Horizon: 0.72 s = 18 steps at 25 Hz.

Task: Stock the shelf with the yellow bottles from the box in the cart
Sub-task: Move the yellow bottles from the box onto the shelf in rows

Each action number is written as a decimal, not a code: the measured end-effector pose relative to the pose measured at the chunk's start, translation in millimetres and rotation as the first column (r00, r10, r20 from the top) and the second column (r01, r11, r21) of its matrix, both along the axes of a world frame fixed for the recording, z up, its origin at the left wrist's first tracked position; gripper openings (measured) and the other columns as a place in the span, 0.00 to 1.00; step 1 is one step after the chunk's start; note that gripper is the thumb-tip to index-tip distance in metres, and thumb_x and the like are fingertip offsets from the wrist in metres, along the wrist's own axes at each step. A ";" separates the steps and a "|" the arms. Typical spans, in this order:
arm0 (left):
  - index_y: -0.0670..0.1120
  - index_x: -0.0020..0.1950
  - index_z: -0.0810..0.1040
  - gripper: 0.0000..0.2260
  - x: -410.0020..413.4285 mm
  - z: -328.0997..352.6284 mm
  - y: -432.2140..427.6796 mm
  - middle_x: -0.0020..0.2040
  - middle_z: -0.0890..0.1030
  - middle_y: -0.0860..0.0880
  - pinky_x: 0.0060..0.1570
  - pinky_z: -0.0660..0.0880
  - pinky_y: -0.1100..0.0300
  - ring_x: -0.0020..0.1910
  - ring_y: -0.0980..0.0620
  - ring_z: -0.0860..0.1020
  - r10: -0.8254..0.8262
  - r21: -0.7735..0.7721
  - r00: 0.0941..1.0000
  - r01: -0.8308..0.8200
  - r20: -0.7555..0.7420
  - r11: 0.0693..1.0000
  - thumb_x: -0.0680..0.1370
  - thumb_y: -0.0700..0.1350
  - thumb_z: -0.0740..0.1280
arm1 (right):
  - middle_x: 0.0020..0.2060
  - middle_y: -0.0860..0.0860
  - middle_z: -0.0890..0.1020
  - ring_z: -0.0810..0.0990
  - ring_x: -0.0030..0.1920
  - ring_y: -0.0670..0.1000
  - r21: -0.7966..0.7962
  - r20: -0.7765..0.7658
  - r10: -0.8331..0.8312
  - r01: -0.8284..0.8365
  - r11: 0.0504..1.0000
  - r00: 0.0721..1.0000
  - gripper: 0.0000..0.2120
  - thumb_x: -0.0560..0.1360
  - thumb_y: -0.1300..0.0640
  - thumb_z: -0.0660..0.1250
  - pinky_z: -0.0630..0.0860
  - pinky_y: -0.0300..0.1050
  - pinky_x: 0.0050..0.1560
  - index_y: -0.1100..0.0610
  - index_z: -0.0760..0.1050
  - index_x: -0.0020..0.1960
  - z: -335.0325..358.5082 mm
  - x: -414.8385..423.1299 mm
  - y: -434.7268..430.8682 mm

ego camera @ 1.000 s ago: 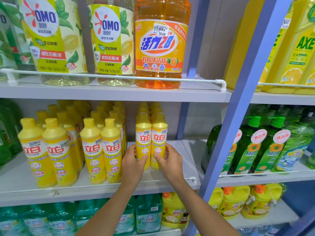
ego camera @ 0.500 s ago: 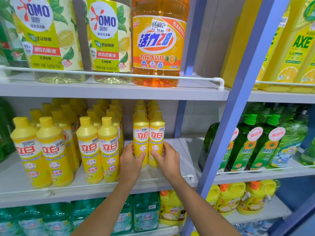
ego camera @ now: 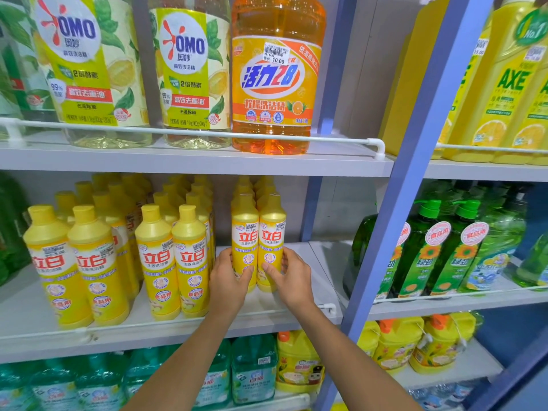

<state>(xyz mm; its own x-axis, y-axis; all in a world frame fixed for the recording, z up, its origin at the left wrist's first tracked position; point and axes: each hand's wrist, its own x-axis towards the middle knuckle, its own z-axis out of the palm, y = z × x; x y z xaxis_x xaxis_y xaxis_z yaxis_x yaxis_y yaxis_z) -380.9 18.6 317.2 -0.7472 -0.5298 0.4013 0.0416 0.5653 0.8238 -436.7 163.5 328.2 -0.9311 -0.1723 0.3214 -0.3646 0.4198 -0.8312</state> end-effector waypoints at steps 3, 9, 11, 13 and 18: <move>0.44 0.65 0.73 0.22 1.0 8.1 -0.9 0.60 0.81 0.45 0.58 0.80 0.46 0.58 0.45 0.81 -0.035 0.017 0.999 0.034 0.036 0.999 0.74 0.46 0.76 | 0.55 0.45 0.85 0.83 0.53 0.43 0.000 0.022 0.010 -0.010 1.000 1.000 0.22 0.72 0.49 0.79 0.82 0.48 0.60 0.52 0.79 0.63 10.6 3.8 1.4; 0.44 0.66 0.72 0.23 9.3 21.9 -3.8 0.61 0.79 0.45 0.59 0.77 0.49 0.59 0.44 0.79 -0.127 0.005 0.979 0.128 0.162 0.992 0.75 0.47 0.75 | 0.59 0.49 0.84 0.82 0.57 0.48 0.136 0.058 0.023 -0.030 0.990 0.998 0.25 0.72 0.46 0.77 0.80 0.51 0.63 0.54 0.78 0.66 32.2 10.2 7.1; 0.44 0.64 0.71 0.23 18.4 21.4 -4.1 0.59 0.79 0.44 0.58 0.77 0.48 0.59 0.43 0.79 -0.142 -0.038 0.966 0.154 0.217 0.987 0.74 0.47 0.75 | 0.64 0.52 0.80 0.78 0.64 0.52 0.261 0.058 0.037 -0.051 0.964 0.998 0.27 0.76 0.45 0.73 0.75 0.49 0.66 0.56 0.74 0.70 40.4 21.8 14.9; 0.44 0.64 0.71 0.23 34.0 27.2 -5.6 0.59 0.80 0.44 0.57 0.77 0.50 0.59 0.43 0.79 -0.169 -0.095 0.917 0.216 0.361 0.972 0.74 0.49 0.75 | 0.68 0.56 0.76 0.73 0.69 0.56 0.414 0.018 0.067 -0.069 0.908 0.998 0.28 0.78 0.43 0.69 0.70 0.50 0.68 0.56 0.70 0.73 48.2 39.8 25.6; 0.46 0.73 0.67 0.33 100.4 53.9 5.3 0.66 0.76 0.43 0.61 0.74 0.50 0.65 0.43 0.75 -0.101 -0.456 0.794 0.442 0.599 0.772 0.74 0.62 0.70 | 0.71 0.55 0.69 0.66 0.72 0.58 0.697 -0.093 0.223 -0.096 0.711 0.970 0.32 0.78 0.36 0.63 0.67 0.53 0.70 0.53 0.64 0.75 63.2 96.0 56.2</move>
